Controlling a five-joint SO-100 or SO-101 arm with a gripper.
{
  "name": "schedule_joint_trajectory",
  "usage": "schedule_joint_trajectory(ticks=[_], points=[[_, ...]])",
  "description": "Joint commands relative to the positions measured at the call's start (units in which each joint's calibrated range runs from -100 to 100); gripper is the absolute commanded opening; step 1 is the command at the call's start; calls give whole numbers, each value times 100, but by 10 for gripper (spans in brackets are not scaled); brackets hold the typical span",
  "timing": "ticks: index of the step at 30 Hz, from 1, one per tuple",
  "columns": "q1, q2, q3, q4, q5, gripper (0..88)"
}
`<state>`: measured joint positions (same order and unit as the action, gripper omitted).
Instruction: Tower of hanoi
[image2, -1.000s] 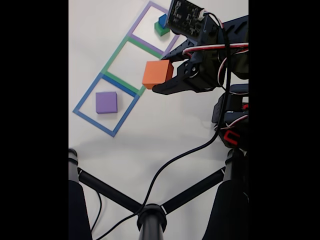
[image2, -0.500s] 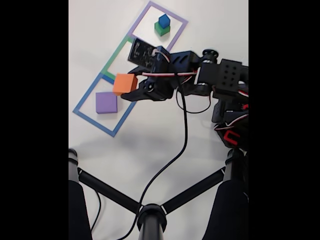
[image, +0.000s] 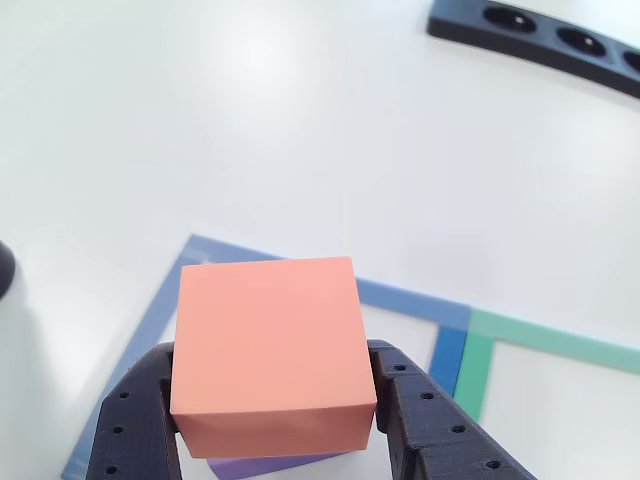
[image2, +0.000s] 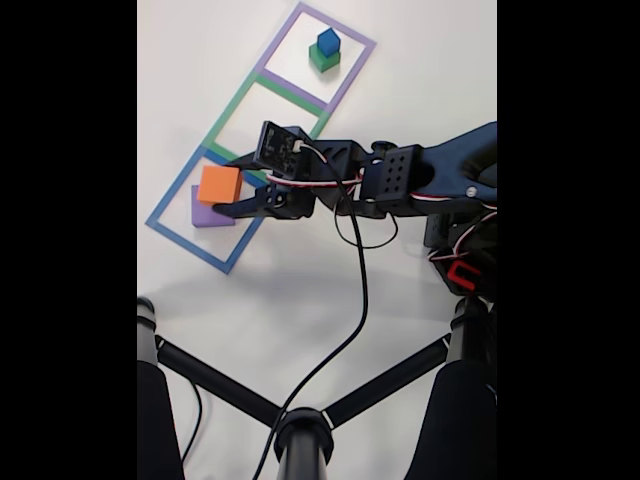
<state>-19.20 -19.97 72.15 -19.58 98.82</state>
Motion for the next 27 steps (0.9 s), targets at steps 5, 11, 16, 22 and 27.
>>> schedule_joint_trajectory(ticks=[5, 11, 16, 22, 27], points=[[-135, 923, -286, -1235, 118, 109], [-150, 1340, -404, -1550, 118, 109], [-135, 1644, -613, -1672, 118, 109], [-112, 1908, -686, -1850, 118, 109], [-112, 2157, -722, -2077, 118, 109]])
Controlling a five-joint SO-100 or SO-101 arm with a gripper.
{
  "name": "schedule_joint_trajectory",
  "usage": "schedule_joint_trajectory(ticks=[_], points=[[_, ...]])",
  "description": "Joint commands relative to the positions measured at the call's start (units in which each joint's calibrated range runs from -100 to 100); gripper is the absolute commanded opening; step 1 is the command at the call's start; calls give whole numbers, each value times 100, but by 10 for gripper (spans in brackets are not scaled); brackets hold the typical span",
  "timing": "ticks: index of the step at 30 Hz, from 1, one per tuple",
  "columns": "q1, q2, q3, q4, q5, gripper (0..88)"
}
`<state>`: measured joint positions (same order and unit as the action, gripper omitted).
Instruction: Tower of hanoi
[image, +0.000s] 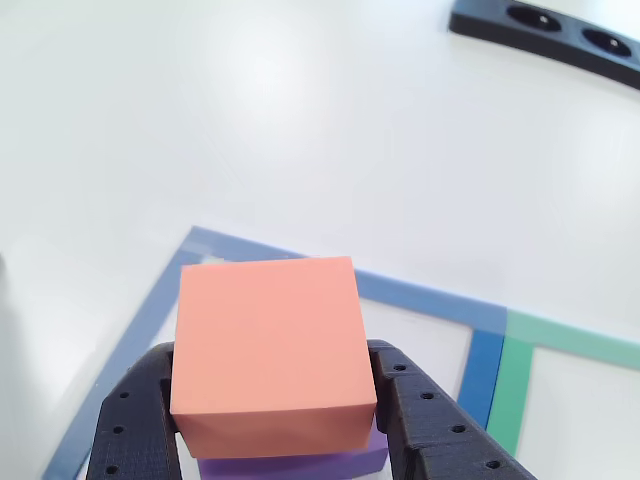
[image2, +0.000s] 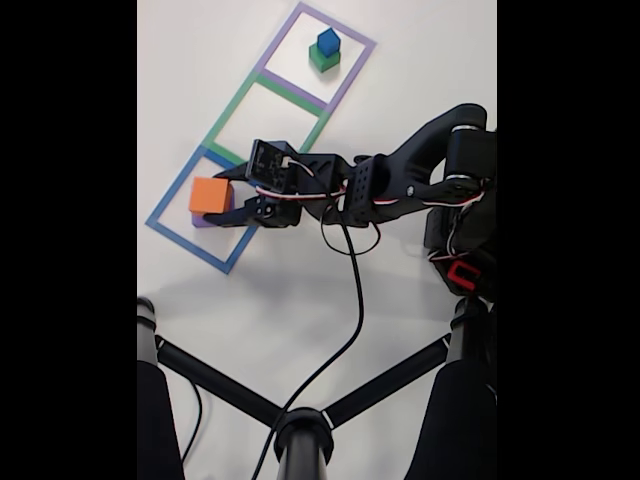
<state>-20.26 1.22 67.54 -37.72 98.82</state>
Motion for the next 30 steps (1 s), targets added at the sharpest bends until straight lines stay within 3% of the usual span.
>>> schedule_joint_trajectory(ticks=[1, 30], points=[[-6, 86, -279, -311, 118, 109], [17, 663, -479, -667, 118, 109]])
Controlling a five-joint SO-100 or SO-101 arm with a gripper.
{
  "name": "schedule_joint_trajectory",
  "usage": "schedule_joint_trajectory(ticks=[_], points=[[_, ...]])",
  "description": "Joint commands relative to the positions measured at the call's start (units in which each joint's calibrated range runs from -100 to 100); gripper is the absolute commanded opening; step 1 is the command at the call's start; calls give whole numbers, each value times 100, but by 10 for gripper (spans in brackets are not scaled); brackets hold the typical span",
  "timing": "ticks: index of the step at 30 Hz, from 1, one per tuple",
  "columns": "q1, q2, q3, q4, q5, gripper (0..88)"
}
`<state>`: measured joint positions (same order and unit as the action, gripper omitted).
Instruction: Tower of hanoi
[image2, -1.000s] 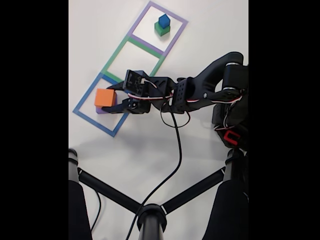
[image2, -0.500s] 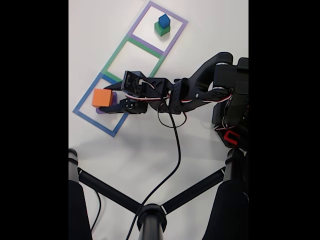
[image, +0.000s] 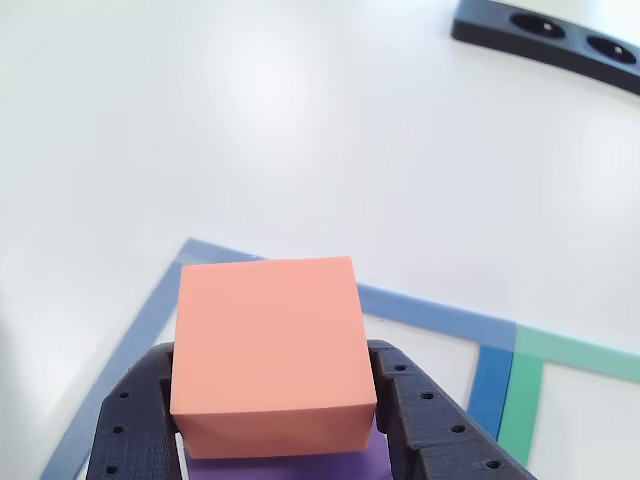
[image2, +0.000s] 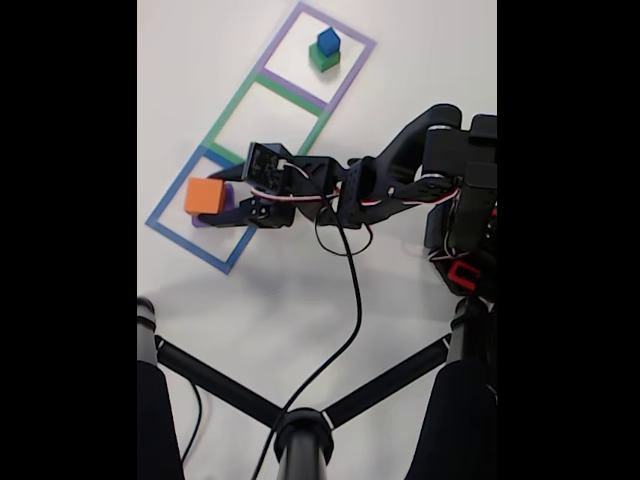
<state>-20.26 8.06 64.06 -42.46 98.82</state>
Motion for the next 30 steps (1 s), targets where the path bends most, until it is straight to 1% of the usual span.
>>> schedule_joint_trajectory(ticks=[1, 25, 30], points=[[9, -5, -131, -210, 118, 109], [-59, 83, 169, -501, 118, 120], [-52, 155, 151, -599, 118, 158]])
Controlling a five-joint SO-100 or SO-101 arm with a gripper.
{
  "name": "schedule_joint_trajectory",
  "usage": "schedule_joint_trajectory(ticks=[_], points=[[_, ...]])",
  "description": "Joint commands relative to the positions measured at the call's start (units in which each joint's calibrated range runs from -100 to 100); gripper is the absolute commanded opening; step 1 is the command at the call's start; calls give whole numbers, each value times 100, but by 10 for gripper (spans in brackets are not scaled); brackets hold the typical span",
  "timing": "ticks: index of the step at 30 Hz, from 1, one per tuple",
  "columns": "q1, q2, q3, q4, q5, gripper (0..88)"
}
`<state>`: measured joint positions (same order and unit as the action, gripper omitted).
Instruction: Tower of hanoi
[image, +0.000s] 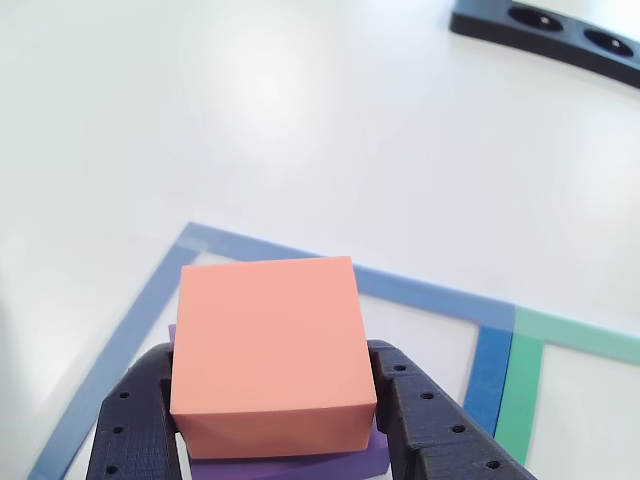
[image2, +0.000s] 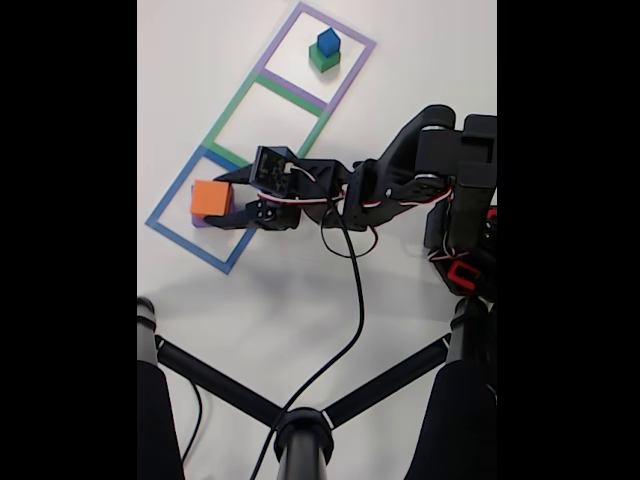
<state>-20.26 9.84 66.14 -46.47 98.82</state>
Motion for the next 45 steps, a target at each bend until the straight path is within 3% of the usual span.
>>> schedule_joint_trajectory(ticks=[1, 11, 17, 22, 30, 36, 41, 45], points=[[-52, -6, -58, -222, 118, 171], [-29, 42, -67, -383, 118, 263], [-29, -334, -86, -294, 118, 268], [25, -1448, -167, 823, 118, 231], [330, -3780, -631, 4343, 118, 5], [627, -5302, -1303, 7387, 118, 1], [1001, -5879, -2930, 10179, 118, 1], [1374, -5976, -4238, 11579, 118, 1]])
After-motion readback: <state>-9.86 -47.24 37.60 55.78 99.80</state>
